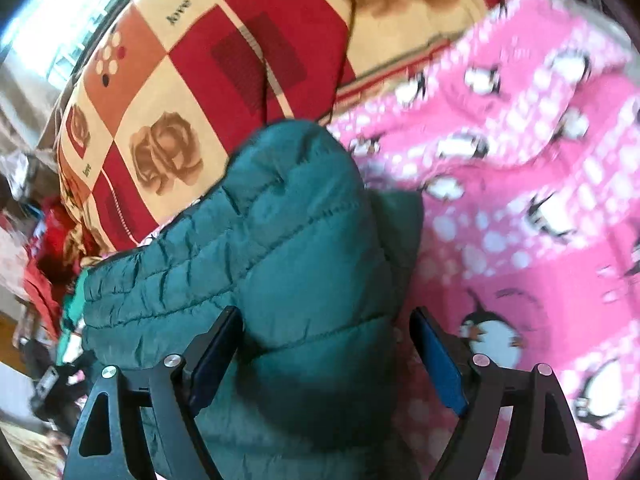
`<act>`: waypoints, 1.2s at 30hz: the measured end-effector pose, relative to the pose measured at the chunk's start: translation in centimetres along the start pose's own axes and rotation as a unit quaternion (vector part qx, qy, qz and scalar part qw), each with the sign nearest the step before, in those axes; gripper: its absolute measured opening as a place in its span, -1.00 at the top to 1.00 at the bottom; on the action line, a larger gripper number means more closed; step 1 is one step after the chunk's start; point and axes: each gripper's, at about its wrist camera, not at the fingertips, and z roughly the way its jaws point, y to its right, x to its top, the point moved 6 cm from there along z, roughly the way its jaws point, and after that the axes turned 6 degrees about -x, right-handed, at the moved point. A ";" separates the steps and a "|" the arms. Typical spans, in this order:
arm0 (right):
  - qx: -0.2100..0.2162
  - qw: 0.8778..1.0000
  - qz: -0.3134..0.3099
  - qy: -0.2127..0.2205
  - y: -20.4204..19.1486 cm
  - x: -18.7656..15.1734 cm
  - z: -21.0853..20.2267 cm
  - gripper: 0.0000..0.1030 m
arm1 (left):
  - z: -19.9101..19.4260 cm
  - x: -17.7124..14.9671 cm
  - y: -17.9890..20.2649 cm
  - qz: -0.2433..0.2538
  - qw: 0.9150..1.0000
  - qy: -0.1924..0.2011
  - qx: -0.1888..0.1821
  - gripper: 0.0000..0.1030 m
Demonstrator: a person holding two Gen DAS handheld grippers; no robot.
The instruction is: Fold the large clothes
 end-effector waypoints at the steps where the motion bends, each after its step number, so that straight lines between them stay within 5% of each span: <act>1: -0.010 1.000 -0.007 0.011 -0.2 0.1 -0.8 -0.62 | -1.1 0.1 0.3 0.015 1.000 0.018 0.016 -0.72; 5: -0.036 0.998 -0.039 0.042 -1.4 0.0 -3.0 -0.62 | -4.5 0.1 2.1 0.058 0.992 0.089 0.067 -0.72; 10: -0.047 0.993 -0.080 0.072 -5.0 -1.3 -4.7 -0.62 | -6.2 -1.3 4.9 0.094 0.983 0.130 0.092 -0.72; 22: -0.059 0.983 -0.132 0.111 -10.2 -5.2 -5.5 -0.70 | -4.7 -5.6 10.8 0.149 0.974 0.133 0.110 -0.72; 36: -0.069 0.979 -0.143 0.127 -11.1 -6.6 -6.2 -0.71 | -5.2 -7.5 13.8 0.193 0.956 0.170 0.140 -0.72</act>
